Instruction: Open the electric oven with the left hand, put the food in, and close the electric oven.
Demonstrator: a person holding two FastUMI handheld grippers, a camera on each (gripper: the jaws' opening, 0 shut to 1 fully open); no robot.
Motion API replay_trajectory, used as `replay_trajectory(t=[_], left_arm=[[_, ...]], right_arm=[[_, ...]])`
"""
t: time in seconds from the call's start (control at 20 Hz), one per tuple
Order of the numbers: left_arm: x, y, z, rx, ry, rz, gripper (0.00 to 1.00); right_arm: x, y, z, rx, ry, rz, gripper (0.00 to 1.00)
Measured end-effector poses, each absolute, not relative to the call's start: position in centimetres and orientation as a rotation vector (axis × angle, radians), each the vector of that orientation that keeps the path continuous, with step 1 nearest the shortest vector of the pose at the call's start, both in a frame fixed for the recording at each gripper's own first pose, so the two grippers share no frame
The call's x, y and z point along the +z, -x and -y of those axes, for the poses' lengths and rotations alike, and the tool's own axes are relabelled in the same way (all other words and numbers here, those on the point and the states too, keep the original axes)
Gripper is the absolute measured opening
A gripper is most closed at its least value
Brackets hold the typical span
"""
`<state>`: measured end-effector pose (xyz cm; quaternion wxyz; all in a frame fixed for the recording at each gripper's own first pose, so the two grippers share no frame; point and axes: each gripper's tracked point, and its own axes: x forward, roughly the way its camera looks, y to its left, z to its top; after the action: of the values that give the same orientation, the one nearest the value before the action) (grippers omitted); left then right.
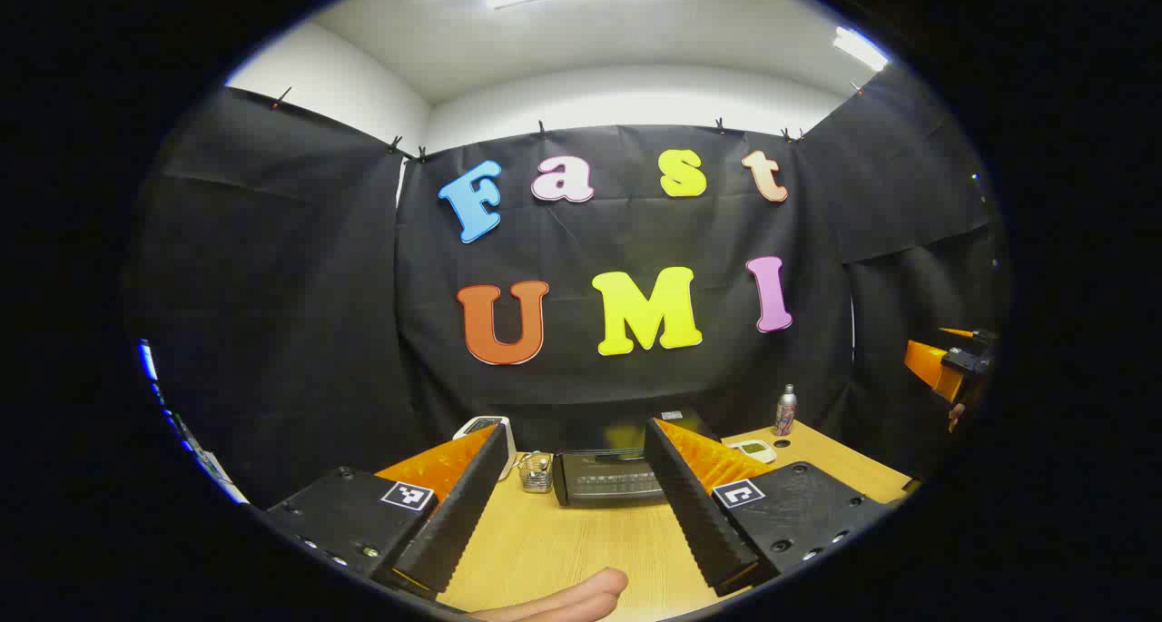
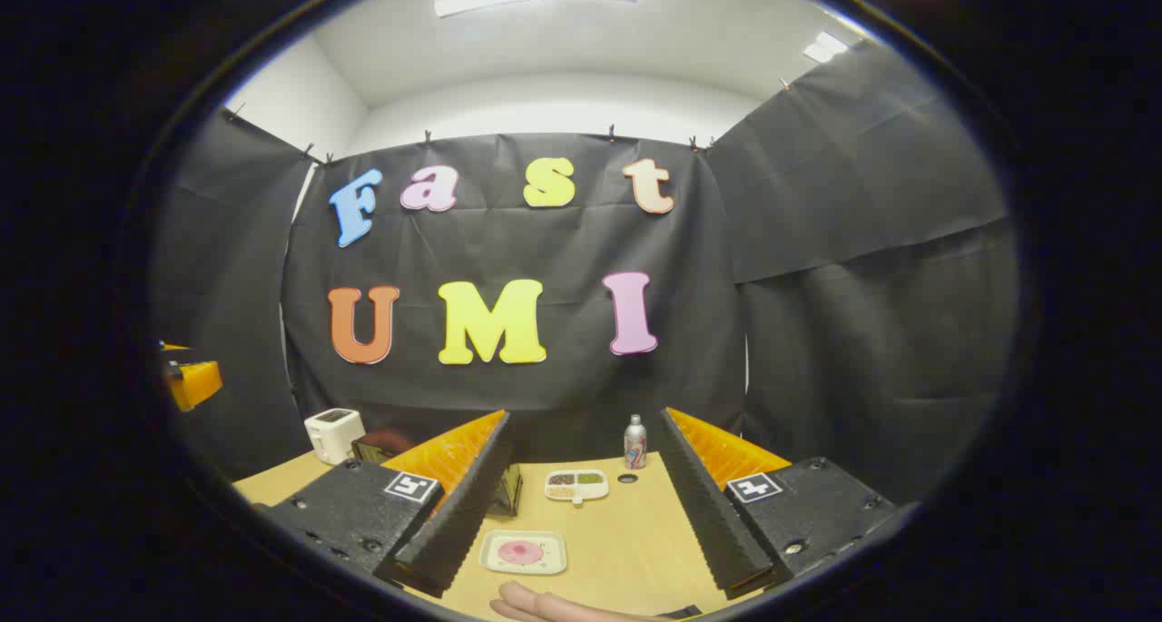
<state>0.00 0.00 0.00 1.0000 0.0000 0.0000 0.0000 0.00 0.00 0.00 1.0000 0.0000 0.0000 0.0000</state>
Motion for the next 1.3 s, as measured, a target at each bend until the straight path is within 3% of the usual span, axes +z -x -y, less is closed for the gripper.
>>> replay_trajectory(t=[0.85,1.1,1.3], left_arm=[[-2.1,-1.5,-0.5,0.01,-0.009,0.052,0.95],[-3.1,-5.7,0.3,0.0,0.048,0.07,0.95],[-6.1,-11.0,1.5,-0.031,0.075,-0.008,0.96]], right_arm=[[0.7,0.9,0.7,0.049,0.01,0.077,0.99],[0.2,-1.3,1.2,0.035,0.017,0.104,1.0],[-1.3,-3.1,1.0,0.035,0.018,0.086,1.0]])
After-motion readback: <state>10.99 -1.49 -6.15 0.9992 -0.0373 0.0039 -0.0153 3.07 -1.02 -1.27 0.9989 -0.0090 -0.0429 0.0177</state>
